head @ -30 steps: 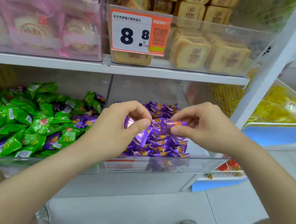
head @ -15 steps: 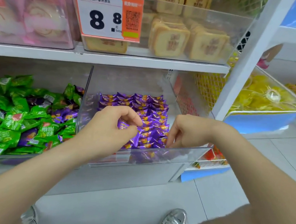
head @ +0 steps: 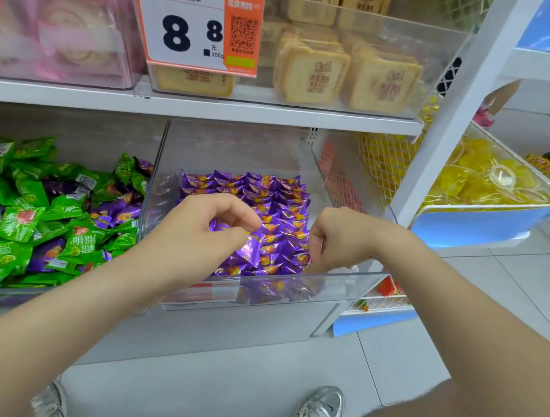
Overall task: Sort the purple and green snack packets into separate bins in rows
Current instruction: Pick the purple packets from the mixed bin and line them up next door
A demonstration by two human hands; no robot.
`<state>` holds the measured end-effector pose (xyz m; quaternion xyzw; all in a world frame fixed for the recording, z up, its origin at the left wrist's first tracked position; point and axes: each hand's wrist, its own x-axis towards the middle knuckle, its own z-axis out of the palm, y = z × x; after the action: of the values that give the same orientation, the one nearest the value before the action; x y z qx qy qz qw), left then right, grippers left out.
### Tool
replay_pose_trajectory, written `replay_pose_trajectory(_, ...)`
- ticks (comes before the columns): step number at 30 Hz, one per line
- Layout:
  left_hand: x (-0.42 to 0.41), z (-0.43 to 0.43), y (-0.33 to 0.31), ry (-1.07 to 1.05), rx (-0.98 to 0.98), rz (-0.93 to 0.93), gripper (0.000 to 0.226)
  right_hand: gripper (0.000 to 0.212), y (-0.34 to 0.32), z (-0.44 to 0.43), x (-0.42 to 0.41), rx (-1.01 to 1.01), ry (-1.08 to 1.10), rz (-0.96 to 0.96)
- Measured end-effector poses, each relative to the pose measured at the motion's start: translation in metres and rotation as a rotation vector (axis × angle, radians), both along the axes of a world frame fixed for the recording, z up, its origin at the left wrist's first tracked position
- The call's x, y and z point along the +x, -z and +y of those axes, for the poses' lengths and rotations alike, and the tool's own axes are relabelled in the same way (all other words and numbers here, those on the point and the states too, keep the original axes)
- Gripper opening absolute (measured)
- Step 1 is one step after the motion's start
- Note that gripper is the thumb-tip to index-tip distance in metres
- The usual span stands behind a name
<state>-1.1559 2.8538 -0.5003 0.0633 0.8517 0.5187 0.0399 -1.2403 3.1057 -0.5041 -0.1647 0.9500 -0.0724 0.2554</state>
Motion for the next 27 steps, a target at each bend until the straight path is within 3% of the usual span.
replay_pose_trajectory(3, -0.001, -0.002, -0.001, 0.017, 0.113, -0.051, 0.044, 0.033, -0.012, 0.003, 0.006, -0.245, 0.052, 0.146)
replay_pose_trajectory(6, 0.000, 0.002, -0.002, 0.037, 0.229, -0.038, 0.048, 0.030, -0.026, -0.012, 0.027, -0.721, 0.189, -0.009)
replay_pose_trajectory(8, -0.001, 0.005, -0.002, 0.061, 0.249, 0.003, 0.047, 0.028, -0.031, -0.024, 0.041, -0.830, 0.130, -0.099)
replay_pose_trajectory(14, -0.001, 0.006, 0.004, -0.008, -0.021, 0.256, 0.041, 0.018, -0.024, -0.022, 0.042, -0.847, 0.182, -0.157)
replay_pose_trajectory(19, -0.008, 0.013, 0.005, 0.048, -0.111, 0.327, 0.037, 0.025, -0.018, -0.017, 0.035, -0.818, 0.155, -0.096)
replay_pose_trajectory(23, -0.028, 0.016, 0.001, 0.161, -0.280, 0.248, 0.030, 0.026, -0.019, -0.012, 0.029, -0.845, 0.197, -0.021)
replay_pose_trajectory(25, -0.038, 0.020, 0.001, 0.159, -0.324, 0.200, 0.025, 0.025, -0.020, -0.009, 0.025, -0.747, 0.162, 0.108)
replay_pose_trajectory(27, -0.049, 0.026, 0.002, 0.110, -0.341, 0.173, 0.021, 0.021, -0.021, -0.002, 0.022, -0.569, 0.119, 0.391)
